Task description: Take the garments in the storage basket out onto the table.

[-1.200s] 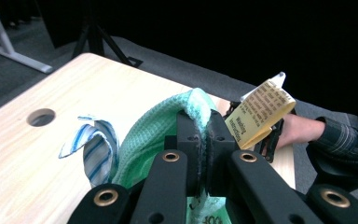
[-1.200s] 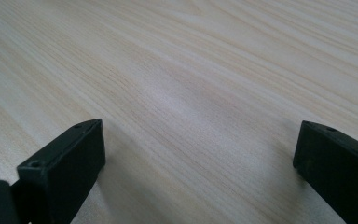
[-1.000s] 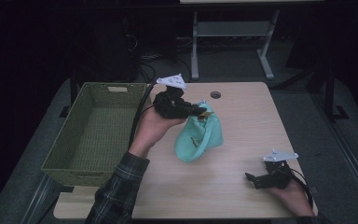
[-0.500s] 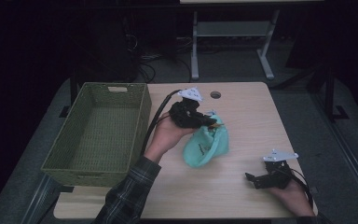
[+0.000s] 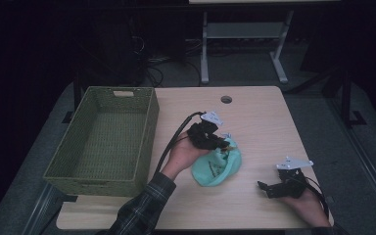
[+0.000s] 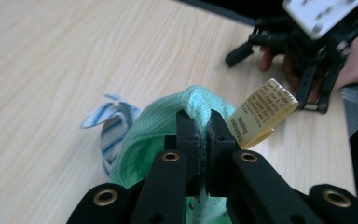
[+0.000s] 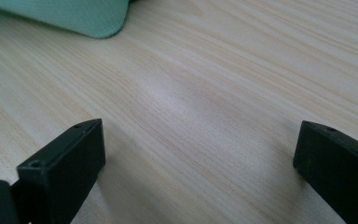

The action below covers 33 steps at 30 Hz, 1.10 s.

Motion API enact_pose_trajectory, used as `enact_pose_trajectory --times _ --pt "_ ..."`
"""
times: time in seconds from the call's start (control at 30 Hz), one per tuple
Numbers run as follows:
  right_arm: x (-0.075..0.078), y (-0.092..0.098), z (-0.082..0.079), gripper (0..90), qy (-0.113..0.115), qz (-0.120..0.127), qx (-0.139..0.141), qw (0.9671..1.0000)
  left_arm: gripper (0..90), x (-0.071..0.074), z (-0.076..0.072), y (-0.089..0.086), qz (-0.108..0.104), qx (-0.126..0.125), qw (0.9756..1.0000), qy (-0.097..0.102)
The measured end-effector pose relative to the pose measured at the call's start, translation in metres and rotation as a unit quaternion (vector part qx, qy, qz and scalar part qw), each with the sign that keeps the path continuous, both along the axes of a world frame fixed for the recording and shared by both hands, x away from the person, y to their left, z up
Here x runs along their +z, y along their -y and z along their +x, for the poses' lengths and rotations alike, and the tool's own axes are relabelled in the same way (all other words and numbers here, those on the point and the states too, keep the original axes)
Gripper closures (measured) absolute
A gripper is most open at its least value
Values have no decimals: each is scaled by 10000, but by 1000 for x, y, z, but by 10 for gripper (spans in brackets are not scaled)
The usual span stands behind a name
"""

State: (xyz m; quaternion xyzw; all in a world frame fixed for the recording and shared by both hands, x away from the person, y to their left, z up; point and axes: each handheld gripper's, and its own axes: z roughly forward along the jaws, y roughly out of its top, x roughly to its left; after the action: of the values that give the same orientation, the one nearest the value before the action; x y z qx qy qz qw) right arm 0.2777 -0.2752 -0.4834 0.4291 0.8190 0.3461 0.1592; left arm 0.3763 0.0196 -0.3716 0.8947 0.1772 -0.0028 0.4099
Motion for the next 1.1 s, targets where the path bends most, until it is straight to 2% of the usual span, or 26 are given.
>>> enact_pose_trajectory --times 0.23,0.43,0.63,0.73,0.9,0.93,1.07,1.1 --pt "0 0 0 17 -8 11 -12 10000 865 -24 -3 5 217 -80 9997 -114" --pt "0 0 0 17 -6 8 -12 10000 859 -44 -6 11 512 -160 9985 -134" --pt "0 0 0 17 -8 -6 5 10000 837 -58 -9 14 612 -165 9977 -223" --pt "0 0 0 17 -13 -6 -2 10000 763 -56 -10 10 518 -111 9984 -211" --pt "0 0 0 17 -5 -8 4 10000 575 -46 -17 0 400 -20 9991 -113" --pt "0 0 0 17 -4 -8 4 10000 553 -43 -18 -3 424 -44 9991 -59" --pt "0 0 0 17 -5 -7 1 10000 512 -34 -26 -17 210 82 9997 -38" --pt "0 0 0 17 -7 -7 2 10000 513 -32 -28 -22 188 102 9998 21"
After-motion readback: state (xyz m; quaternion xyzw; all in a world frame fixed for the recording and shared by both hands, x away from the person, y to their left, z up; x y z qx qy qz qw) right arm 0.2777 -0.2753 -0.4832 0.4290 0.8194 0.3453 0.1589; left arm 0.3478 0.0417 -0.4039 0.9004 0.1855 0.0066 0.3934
